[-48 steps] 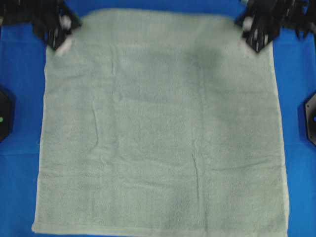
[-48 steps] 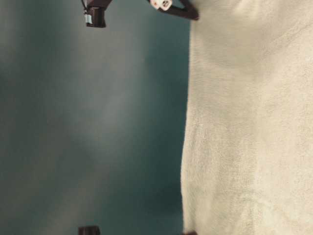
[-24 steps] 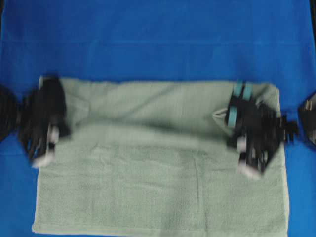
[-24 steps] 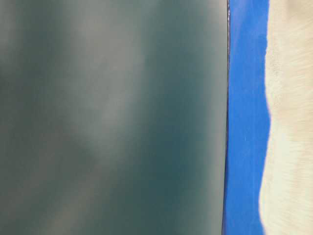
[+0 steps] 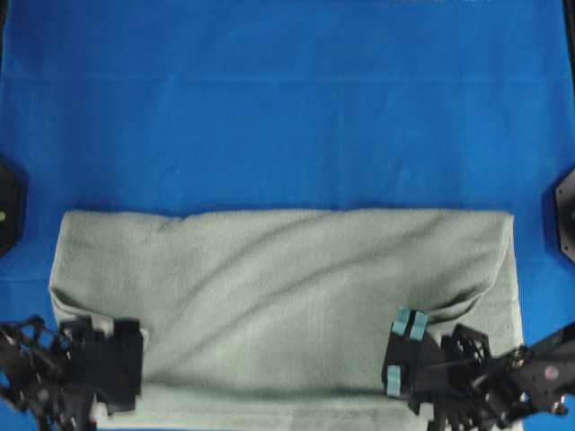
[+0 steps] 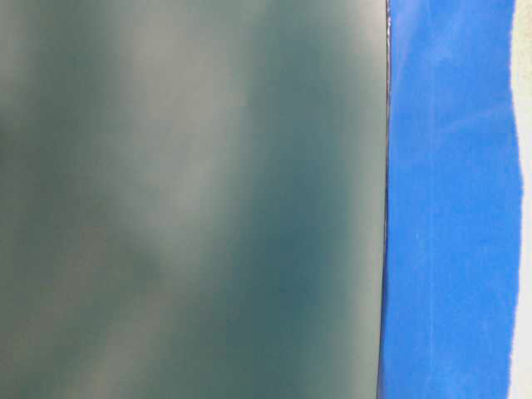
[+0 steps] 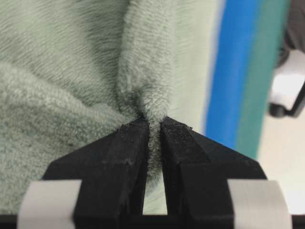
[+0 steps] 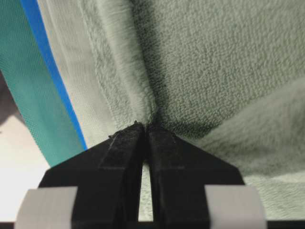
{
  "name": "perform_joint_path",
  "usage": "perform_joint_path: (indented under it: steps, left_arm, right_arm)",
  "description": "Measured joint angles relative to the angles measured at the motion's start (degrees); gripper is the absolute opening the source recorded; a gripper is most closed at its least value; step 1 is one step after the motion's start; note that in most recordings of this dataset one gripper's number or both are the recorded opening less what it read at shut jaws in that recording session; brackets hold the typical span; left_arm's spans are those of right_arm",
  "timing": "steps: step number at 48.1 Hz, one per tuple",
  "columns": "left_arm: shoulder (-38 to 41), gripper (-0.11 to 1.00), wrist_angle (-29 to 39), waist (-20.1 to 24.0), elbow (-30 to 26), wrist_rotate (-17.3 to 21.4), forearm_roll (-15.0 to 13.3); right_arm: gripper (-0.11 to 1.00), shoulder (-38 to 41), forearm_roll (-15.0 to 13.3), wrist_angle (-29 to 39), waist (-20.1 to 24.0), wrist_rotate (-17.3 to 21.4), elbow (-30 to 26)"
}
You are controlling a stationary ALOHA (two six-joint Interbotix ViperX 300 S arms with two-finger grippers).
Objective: Fold a bath towel.
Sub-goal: 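Lift the far corners and fold them toward the near edge, then release the corners and raise both grippers off the towel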
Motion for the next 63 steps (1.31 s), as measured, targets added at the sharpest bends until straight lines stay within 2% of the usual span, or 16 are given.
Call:
perform_joint_path:
  steps: [5, 13, 19, 22, 27, 31, 33, 38, 42, 46, 52, 58, 63]
  left_arm:
    - [2.02, 0.06, 1.23, -0.44, -2.02, 0.18, 0.09]
    - [2.20, 0.06, 1.76, -0.44, -1.85, 0.00, 0.09]
    - [2.20, 0.07, 1.32, -0.35, -1.76, -0.09, 0.09]
    - [2.20, 0.17, 1.14, -0.35, -1.85, -0.09, 0.09]
    - [2.20, 0.49, 1.05, -0.53, -1.93, 0.00, 0.09]
    - [1.93, 0.72, 1.32, -0.53, -2.46, 0.26, 0.09]
    - [1.41, 0.77, 1.76, -0.53, -2.72, 0.18, 0.09]
    - [-0.62, 0.72, 3.25, -0.26, -3.60, 0.26, 0.26]
    - [-2.72, 0.69, 4.92, 0.26, -4.48, 0.79, 0.79]
    - [-5.54, 0.69, 8.26, 1.05, -4.83, 1.32, 1.23]
    - [-11.51, 0.68, 13.89, 2.99, -5.10, 2.99, 2.11]
    - [-19.25, 0.68, 18.37, 6.86, -5.01, 7.56, 5.27]
    - [-24.35, 0.68, 19.86, 13.54, -2.72, 12.57, 8.53]
  right_arm:
    - [0.03, 0.35, -0.35, 0.88, 0.44, 2.29, -0.35]
    - [0.03, 0.44, -3.78, 1.32, 0.44, 5.36, -0.35]
    - [0.03, 0.44, -4.48, 1.32, 0.53, 6.68, -0.35]
    - [0.10, 0.44, -4.57, 1.32, 0.62, 6.86, -0.35]
    - [0.42, 0.35, -4.66, 1.41, 1.41, 6.86, -0.35]
    - [0.62, 0.35, -5.19, 1.76, 2.20, 6.86, -0.44]
    - [0.64, 0.26, -5.89, 2.55, 2.55, 6.86, -0.53]
    - [0.57, -1.14, -8.09, 5.01, 2.81, 7.03, -0.62]
    - [0.57, -3.25, -10.81, 7.47, 2.81, 7.03, -1.14]
    - [0.57, -6.86, -16.26, 11.95, 2.81, 7.03, -2.29]
    - [0.57, -12.04, -22.76, 18.11, 2.90, 7.03, -2.99]
    - [0.57, -17.75, -30.59, 25.75, 2.46, 7.38, -1.85]
    - [0.57, -21.18, -35.60, 30.32, -1.14, 9.49, 1.41]
